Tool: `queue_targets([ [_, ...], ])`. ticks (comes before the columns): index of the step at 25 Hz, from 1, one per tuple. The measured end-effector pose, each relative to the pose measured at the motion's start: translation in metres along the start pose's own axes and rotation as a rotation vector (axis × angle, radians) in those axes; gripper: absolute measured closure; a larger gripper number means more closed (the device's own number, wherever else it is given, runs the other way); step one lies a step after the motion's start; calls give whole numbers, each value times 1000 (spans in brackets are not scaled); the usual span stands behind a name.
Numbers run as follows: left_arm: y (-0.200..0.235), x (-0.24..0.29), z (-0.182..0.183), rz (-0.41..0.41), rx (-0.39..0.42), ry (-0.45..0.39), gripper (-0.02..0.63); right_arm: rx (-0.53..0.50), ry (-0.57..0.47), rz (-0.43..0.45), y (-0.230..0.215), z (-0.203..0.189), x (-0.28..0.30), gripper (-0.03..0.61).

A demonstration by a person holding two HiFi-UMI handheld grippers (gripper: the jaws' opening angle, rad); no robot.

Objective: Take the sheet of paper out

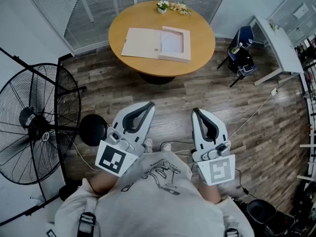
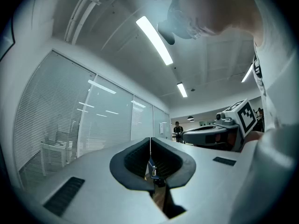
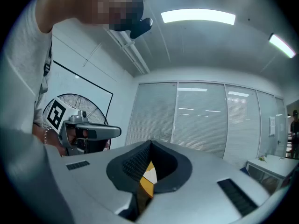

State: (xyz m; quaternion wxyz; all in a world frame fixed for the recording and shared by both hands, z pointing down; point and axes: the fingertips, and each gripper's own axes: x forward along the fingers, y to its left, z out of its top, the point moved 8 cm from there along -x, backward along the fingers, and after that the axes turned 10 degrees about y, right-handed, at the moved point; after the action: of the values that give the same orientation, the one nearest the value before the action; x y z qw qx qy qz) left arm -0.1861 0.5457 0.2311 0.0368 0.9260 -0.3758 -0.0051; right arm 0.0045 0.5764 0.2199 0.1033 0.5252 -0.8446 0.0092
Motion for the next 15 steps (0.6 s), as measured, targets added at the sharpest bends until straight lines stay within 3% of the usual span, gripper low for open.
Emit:
queue_targets([
  [8,46,-11,-4,-9,-12,11,589,4,15,-20,25,7,37,571],
  [15,59,-15,3,-16,-15,12,589,12,13,-32,36,12,49,571],
])
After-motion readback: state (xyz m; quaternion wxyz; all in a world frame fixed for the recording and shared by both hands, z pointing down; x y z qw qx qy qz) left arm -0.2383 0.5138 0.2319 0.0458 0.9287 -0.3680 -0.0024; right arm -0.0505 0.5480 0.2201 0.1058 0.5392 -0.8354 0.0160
